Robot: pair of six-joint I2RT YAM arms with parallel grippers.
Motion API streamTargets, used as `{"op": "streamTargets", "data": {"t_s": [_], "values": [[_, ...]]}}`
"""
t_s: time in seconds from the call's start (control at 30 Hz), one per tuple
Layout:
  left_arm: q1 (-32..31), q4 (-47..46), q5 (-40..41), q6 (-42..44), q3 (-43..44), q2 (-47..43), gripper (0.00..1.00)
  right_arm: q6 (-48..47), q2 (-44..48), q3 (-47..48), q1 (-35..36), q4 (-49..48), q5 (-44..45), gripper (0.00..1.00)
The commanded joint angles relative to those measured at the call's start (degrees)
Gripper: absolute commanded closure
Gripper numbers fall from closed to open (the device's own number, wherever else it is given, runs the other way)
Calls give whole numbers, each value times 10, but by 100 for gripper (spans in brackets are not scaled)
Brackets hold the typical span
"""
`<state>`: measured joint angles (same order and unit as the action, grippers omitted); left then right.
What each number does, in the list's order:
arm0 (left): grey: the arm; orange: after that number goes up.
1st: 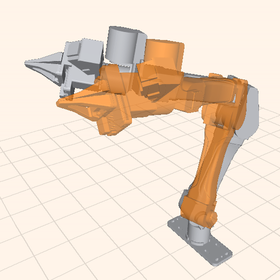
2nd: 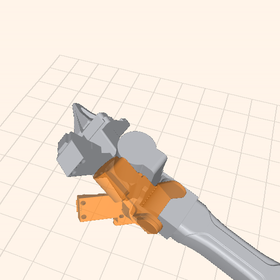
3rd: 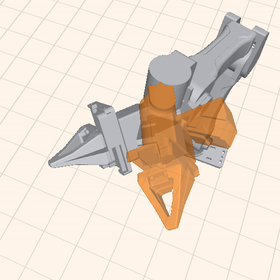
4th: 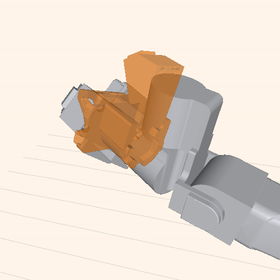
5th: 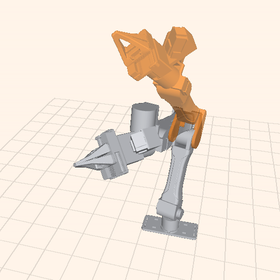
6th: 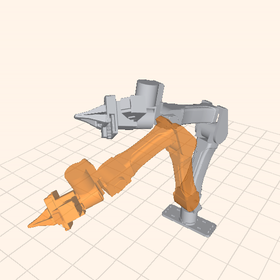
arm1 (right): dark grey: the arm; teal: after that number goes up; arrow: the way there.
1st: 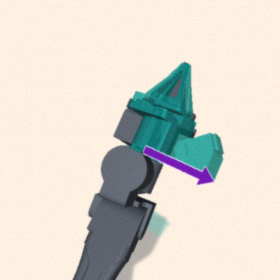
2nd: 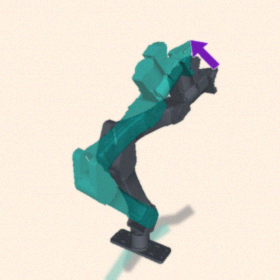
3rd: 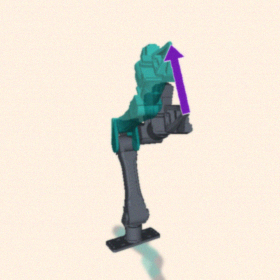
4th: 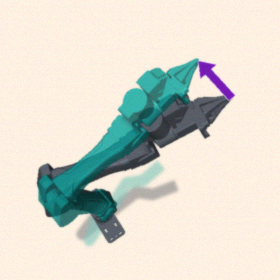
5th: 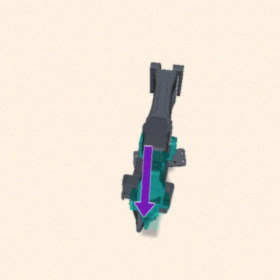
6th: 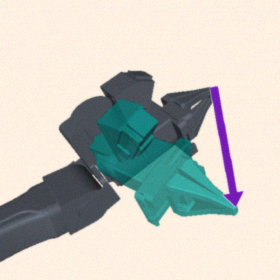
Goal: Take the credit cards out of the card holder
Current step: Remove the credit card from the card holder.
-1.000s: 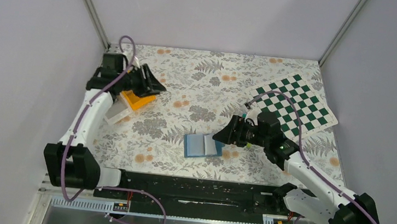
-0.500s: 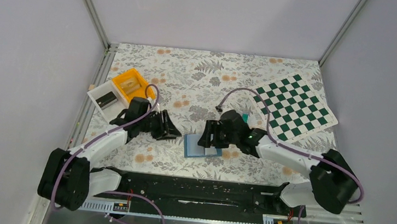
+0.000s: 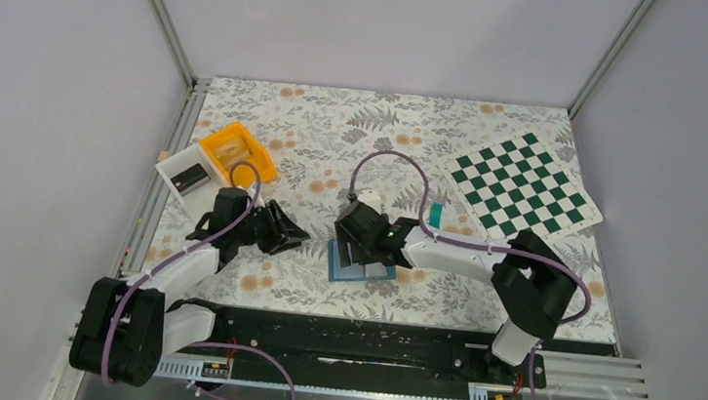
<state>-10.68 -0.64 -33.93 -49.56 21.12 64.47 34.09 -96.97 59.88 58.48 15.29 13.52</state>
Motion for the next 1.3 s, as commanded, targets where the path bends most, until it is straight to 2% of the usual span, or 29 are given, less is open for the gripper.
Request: {"op": "streamTargets", "data": {"t_s": [0.0,0.8,1.1,1.27], "values": [[15,-42,22,-9,-9,-53,60,-6,-34,41,13,48,60,22],[15,-94,-2,-12,-30,-11,61,5,-107,84,38,61,64,20],[15,-99,-8,-12,-32,-9,61,4,-118,98,41,91,83,27],[14,-105,-19,-1,-32,-3,60,12,-92,77,41,67,74,31]]}}
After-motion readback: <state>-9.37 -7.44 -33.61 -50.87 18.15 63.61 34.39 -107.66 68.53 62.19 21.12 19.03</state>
